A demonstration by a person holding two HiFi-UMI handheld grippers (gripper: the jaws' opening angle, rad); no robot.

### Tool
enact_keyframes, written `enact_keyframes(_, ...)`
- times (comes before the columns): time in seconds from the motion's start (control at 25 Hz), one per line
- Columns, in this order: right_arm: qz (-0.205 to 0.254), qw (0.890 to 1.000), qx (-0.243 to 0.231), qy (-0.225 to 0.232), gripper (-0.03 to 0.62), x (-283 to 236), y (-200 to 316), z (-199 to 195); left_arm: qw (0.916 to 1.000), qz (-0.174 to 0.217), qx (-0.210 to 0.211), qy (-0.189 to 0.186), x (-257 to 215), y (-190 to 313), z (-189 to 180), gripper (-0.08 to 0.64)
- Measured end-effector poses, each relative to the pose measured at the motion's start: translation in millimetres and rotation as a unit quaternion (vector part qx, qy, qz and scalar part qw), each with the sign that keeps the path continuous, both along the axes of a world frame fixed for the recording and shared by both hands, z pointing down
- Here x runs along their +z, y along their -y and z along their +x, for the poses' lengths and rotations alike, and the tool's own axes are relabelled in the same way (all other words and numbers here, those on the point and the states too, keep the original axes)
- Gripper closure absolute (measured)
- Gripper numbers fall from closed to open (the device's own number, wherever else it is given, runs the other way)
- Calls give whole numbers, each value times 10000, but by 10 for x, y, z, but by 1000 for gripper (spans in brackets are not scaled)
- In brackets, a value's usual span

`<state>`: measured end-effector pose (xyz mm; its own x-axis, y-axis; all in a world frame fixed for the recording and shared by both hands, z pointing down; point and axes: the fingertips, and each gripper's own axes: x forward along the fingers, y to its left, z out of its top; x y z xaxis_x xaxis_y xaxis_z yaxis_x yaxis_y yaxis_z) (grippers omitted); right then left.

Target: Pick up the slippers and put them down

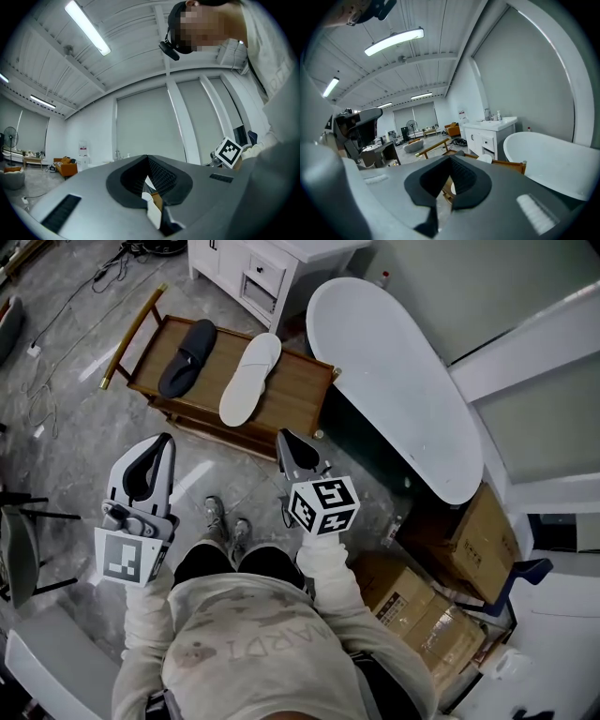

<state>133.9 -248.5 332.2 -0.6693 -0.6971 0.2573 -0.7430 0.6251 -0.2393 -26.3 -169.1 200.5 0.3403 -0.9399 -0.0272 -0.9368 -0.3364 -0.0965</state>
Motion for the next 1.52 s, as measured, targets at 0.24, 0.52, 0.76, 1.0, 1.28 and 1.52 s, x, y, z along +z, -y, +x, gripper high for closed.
enact_keyframes(0.24, -352, 9993, 31, -143, 581, 295, 287, -109, 10000, -70, 1, 2, 84, 316, -89, 557)
enact_keyframes(0.52, -842, 9960, 218, -203, 581, 612, 692, -268, 9998, -192, 78, 12, 185, 665, -304, 557)
enact_keyframes(0.76, -1214, 9912, 328, -415, 580, 940, 1027, -454, 9994, -339, 68, -34, 299, 966, -574, 557)
enact_keyframes(1.0, -1613, 9845, 471, -499, 578, 1254, 1291, -656, 9985, -541, 112, -21, 446, 1197, -830, 557)
enact_keyframes(1.28, -2008, 9758, 633, -594, 520, 1597, 1537, -800, 9976, -678, 158, -36, 600, 1378, -1034, 557)
enact_keyframes(1.52, -2350, 9663, 806, -675, 464, 1901, 1657, -866, 9965, -814, 137, -117, 740, 1497, -1205, 557)
